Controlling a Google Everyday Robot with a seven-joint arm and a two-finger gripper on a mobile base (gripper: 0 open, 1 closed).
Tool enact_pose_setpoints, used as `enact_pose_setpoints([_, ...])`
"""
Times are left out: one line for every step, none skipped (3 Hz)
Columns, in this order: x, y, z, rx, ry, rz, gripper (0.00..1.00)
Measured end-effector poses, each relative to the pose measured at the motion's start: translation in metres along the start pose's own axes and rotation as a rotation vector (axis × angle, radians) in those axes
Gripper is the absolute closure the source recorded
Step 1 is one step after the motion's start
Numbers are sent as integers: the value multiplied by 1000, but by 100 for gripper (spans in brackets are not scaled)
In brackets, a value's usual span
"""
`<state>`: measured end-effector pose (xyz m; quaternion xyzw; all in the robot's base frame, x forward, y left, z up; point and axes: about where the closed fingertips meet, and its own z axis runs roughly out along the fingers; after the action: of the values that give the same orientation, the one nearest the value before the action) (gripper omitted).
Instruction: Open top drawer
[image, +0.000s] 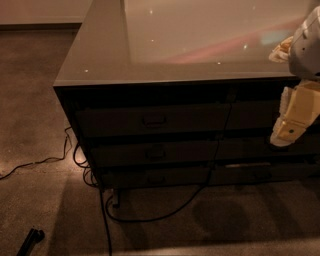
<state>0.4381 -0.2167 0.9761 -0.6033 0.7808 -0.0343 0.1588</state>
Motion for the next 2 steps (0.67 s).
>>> enact_pose_setpoints([-9, 1, 10, -16, -15, -22, 0])
enact_pose_setpoints([-10, 2, 11, -12, -11, -28, 0])
